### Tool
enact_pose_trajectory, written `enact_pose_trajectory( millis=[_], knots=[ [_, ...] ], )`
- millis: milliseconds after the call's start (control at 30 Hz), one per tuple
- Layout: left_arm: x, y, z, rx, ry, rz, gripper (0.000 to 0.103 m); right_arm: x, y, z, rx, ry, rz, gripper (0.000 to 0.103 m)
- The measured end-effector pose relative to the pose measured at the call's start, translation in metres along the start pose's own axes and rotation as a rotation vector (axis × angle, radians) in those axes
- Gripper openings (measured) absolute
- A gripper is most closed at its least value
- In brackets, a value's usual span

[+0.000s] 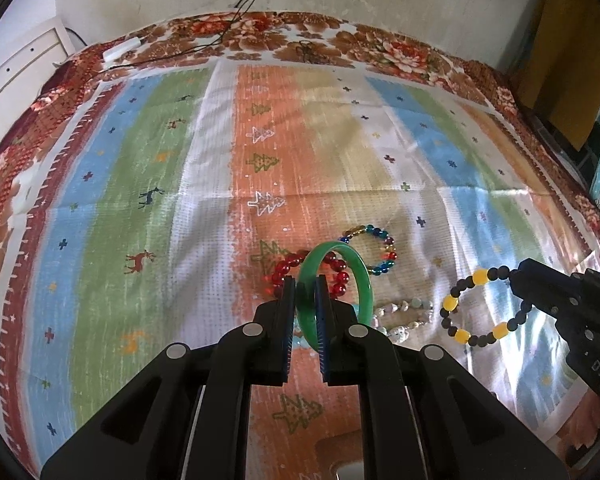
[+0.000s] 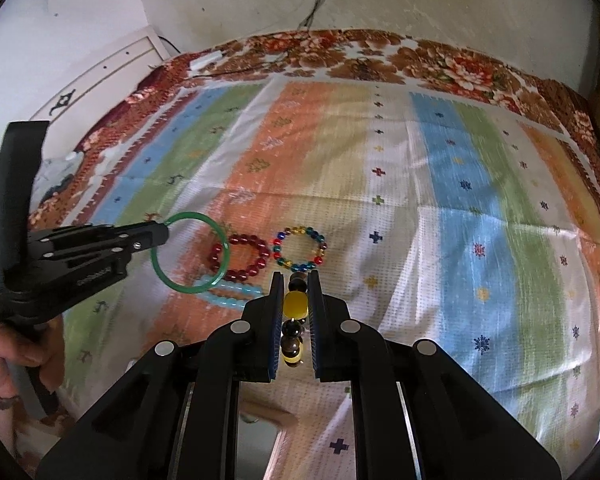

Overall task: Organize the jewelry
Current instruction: 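Lower both held bracelets into the tin box and open both tools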

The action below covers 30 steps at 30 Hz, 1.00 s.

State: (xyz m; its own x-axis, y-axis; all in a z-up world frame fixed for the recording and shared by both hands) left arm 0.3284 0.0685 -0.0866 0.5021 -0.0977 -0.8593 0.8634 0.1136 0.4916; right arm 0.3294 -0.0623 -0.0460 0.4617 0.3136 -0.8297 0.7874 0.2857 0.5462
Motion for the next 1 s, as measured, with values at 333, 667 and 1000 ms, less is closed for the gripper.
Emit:
enact_pose_trajectory(
  millis=[333,667,1000],
  knots=[
    [-0.023,-0.012,0.006,-0.001,-0.017,0.034,0.009,-0.019,-0.004,-0.018,-0.028,0.023,0.029,0.013],
    [-0.055,-0.03,0.015,0.005,-0.051,0.078,0.01,-0.039,-0.018,-0.029,-0.053,0.034,0.053,0.013],
    [-0.071,-0.05,0.025,0.027,-0.068,0.095,0.01,-0.056,-0.035,-0.043,-0.099,0.043,0.071,0.013]
  ],
)
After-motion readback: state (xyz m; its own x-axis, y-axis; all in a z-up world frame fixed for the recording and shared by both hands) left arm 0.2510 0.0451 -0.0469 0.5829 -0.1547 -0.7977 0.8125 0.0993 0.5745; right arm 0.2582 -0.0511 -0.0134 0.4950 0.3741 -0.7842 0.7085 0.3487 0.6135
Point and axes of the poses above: each gripper's, at about its wrist camera, not at the fingertips, and x roughly the way its jaws point, z to its right, y to its top, the point moved 8 cm from there along x, roughly the way its jaws point, and after that the axes turned 4 degrees about -z, right-handed, at the moved point
